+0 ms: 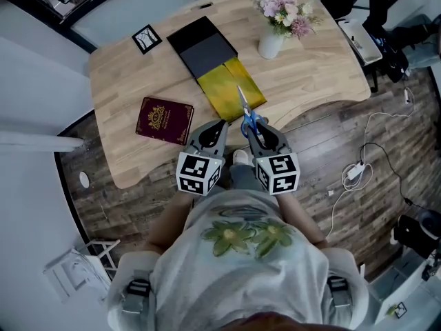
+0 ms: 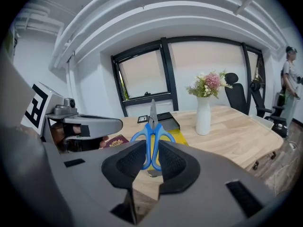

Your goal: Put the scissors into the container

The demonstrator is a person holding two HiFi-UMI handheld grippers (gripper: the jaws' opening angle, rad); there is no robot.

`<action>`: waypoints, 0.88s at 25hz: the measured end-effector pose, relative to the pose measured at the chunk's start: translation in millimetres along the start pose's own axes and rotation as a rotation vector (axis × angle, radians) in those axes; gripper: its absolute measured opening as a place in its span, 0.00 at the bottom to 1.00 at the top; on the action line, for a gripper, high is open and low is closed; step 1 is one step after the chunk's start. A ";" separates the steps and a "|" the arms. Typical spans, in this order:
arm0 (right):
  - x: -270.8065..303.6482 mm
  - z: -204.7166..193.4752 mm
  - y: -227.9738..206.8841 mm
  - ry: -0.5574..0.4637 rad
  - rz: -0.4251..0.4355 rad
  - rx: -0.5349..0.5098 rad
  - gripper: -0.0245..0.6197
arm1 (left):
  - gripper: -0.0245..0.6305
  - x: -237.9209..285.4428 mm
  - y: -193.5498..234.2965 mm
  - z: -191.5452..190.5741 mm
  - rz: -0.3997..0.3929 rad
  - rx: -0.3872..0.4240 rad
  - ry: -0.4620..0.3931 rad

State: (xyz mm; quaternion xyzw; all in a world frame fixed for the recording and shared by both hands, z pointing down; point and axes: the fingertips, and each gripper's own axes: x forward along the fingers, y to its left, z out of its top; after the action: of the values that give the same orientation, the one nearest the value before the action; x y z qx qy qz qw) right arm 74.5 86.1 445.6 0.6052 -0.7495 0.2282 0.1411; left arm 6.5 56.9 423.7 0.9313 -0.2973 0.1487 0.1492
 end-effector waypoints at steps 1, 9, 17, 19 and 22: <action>1.6 0.6 -1.6 0.001 0.003 -0.001 0.16 | 0.05 1.9 0.7 0.5 0.004 -0.001 0.000; 11.0 7.1 -18.7 0.007 0.029 -0.016 0.16 | 0.05 19.8 4.1 5.4 0.035 -0.010 -0.003; 24.5 10.8 -35.2 0.027 0.070 -0.040 0.16 | 0.05 35.2 10.9 7.3 0.087 -0.038 -0.011; 27.4 10.3 -37.1 0.033 0.084 -0.048 0.16 | 0.05 36.0 12.6 5.1 0.105 -0.048 -0.011; 31.8 10.8 -39.1 0.038 0.105 -0.066 0.16 | 0.05 36.3 15.2 1.6 0.131 -0.060 -0.011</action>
State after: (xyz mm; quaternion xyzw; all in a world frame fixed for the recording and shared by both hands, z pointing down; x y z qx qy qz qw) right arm 105.9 47.3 458.6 0.5554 -0.7847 0.2219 0.1629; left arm 26.0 26.0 438.5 0.9057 -0.3627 0.1442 0.1655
